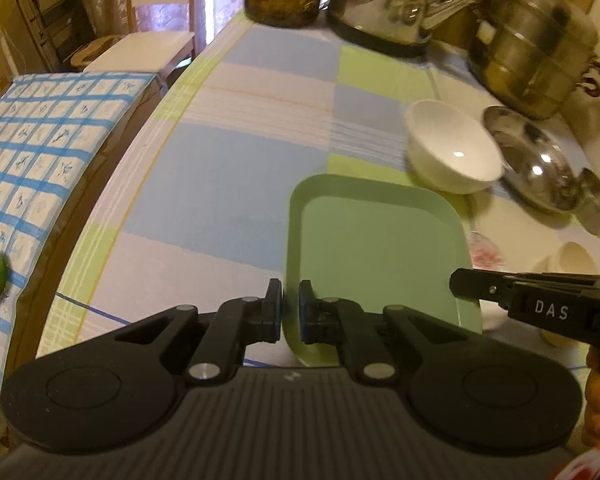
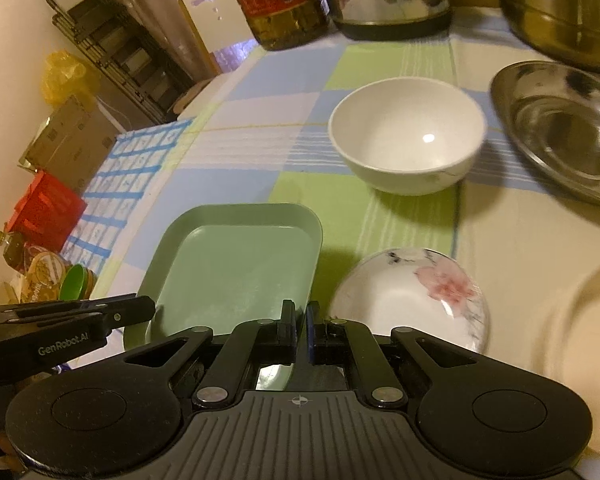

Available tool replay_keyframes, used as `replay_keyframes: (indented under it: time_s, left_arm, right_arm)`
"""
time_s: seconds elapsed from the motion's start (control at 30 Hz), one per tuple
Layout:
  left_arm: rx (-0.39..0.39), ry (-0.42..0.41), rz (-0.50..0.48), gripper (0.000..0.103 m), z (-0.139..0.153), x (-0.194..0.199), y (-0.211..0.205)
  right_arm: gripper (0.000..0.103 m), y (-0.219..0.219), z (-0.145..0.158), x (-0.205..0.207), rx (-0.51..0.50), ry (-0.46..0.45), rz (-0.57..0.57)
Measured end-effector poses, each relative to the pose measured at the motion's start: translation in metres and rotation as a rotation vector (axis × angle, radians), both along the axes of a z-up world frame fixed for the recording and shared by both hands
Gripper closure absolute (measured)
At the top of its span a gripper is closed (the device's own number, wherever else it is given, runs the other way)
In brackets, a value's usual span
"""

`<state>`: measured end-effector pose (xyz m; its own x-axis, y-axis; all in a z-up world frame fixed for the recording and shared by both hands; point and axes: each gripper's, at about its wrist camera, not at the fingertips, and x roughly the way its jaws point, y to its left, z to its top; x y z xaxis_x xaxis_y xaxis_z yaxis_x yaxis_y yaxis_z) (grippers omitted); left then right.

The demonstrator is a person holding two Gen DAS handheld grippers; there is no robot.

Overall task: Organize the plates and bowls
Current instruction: 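Lift the green plate with the left tool and carry it over the steel plate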

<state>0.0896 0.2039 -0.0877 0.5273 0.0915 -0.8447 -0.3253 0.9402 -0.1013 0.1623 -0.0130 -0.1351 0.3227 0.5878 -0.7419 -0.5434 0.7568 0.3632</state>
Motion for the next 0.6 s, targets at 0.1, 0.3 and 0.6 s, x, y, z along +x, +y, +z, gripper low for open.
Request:
replay_keyframes:
  time_s: [0.1,0.3,0.6]
  left_arm:
    - [-0.003,-0.022,-0.027,0.096,0.009,-0.004,-0.017]
    - [-0.017,-0.062,-0.114,0.096,0.024,-0.002,-0.059]
    - [-0.051,-0.113,-0.294,0.096,0.037,0.024,-0.132]
  right_arm:
    - [0.098,-0.019,0.006,-0.006,0.01,-0.009,-0.025]
    - [0.098,-0.068,0.02,-0.019,0.02,-0.035,-0.107]
    - [0.098,-0.141,0.041,-0.022,0.0,-0.069,-0.286]
